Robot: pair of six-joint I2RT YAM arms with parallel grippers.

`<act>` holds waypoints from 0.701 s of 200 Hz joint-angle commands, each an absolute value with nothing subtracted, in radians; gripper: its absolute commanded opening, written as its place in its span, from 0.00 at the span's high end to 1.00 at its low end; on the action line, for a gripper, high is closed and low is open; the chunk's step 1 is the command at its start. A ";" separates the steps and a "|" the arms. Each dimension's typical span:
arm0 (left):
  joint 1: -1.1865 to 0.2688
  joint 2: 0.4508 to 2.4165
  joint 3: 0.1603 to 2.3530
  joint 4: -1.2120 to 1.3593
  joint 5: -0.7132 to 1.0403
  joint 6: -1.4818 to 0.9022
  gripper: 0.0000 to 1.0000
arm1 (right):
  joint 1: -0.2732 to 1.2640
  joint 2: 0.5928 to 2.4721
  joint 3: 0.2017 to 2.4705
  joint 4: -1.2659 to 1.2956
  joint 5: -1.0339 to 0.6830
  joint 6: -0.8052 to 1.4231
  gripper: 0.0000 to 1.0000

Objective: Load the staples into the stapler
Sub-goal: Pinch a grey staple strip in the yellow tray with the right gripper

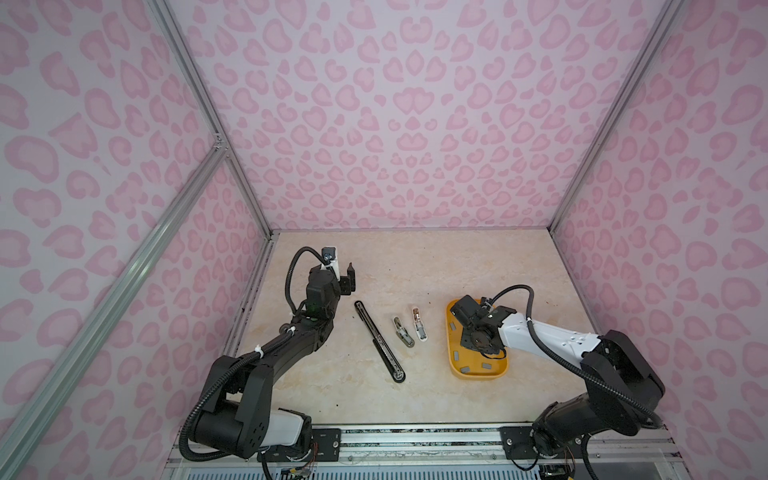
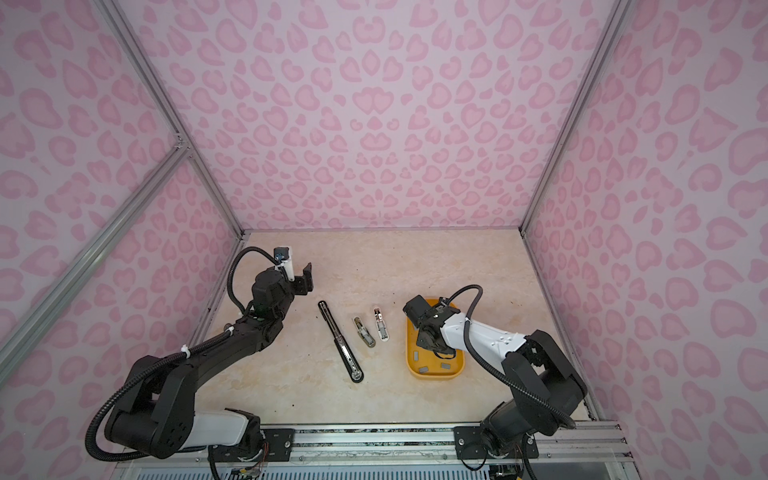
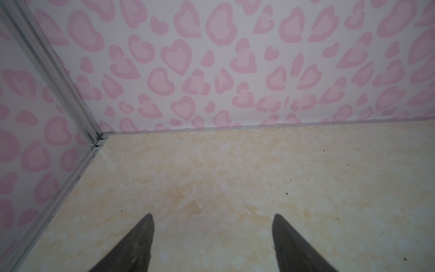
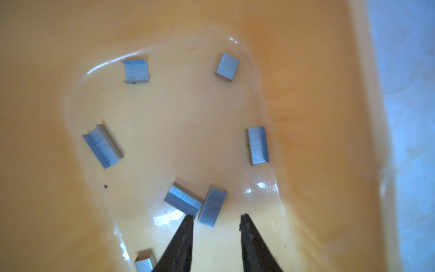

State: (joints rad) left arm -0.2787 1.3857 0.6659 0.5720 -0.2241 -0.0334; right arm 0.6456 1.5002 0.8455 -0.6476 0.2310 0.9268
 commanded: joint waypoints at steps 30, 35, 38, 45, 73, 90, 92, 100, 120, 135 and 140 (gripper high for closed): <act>-0.278 1.384 0.672 0.600 -0.217 -0.022 0.21 | 0.624 1.515 0.831 -0.621 0.247 0.957 0.66; -0.279 1.382 0.672 0.600 -0.217 -0.021 0.21 | 0.623 1.519 0.835 -0.617 0.246 0.959 0.66; -0.278 1.381 0.671 0.601 -0.215 -0.020 0.21 | 0.623 1.522 0.837 -0.615 0.245 0.959 0.66; -0.278 1.379 0.669 0.602 -0.215 -0.020 0.21 | 0.620 1.530 0.839 -0.611 0.243 0.960 0.66; -0.278 1.375 0.667 0.605 -0.208 -0.018 0.21 | 0.605 1.541 0.834 -0.591 0.233 0.972 0.67; -0.278 1.373 0.663 0.610 -0.209 -0.018 0.21 | 0.599 1.535 0.821 -0.572 0.226 0.977 0.66; -0.277 1.372 0.662 0.610 -0.209 -0.017 0.21 | 0.598 1.536 0.821 -0.570 0.226 0.978 0.66; -0.276 1.370 0.657 0.613 -0.210 -0.017 0.21 | 0.596 1.536 0.820 -0.569 0.225 0.979 0.66; -0.277 1.360 0.652 0.615 -0.210 -0.018 0.21 | 0.597 1.542 0.815 -0.568 0.222 0.986 0.66; -0.277 1.355 0.648 0.616 -0.207 -0.020 0.21 | 0.597 1.546 0.810 -0.565 0.217 0.989 0.67; -0.276 1.353 0.648 0.618 -0.206 -0.020 0.21 | 0.596 1.547 0.808 -0.565 0.215 0.991 0.67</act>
